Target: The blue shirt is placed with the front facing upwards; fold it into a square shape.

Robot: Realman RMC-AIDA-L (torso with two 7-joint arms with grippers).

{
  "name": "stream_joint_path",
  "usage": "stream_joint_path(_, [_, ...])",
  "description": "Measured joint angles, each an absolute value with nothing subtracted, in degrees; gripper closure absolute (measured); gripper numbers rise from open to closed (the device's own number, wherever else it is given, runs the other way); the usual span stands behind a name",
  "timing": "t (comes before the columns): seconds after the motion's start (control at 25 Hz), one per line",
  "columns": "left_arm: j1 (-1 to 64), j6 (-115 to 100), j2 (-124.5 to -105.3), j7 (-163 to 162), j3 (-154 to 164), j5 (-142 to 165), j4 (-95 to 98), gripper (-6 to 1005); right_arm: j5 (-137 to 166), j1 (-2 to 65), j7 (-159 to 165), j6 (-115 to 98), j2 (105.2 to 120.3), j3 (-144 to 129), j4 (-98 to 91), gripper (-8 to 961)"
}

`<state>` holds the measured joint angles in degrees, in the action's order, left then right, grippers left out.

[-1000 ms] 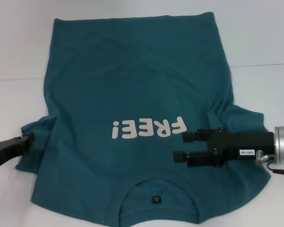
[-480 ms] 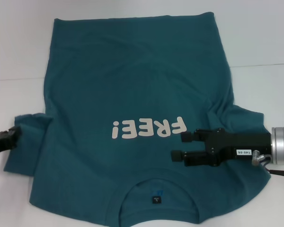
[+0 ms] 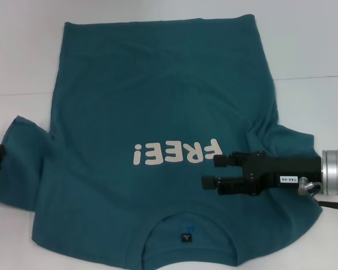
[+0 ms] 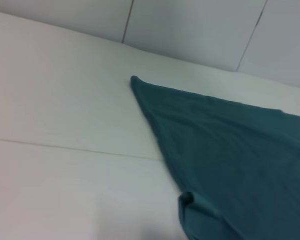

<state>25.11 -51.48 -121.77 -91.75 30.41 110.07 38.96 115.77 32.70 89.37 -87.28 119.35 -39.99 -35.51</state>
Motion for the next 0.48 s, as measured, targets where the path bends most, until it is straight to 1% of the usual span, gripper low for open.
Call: stream_joint_path(0.48, [26.3, -49.9, -121.03, -91.9, 30.4, 112.3, 40.7, 998, 115.5, 33.1, 89.9, -87.3, 119.35, -40.0, -35.5, 72])
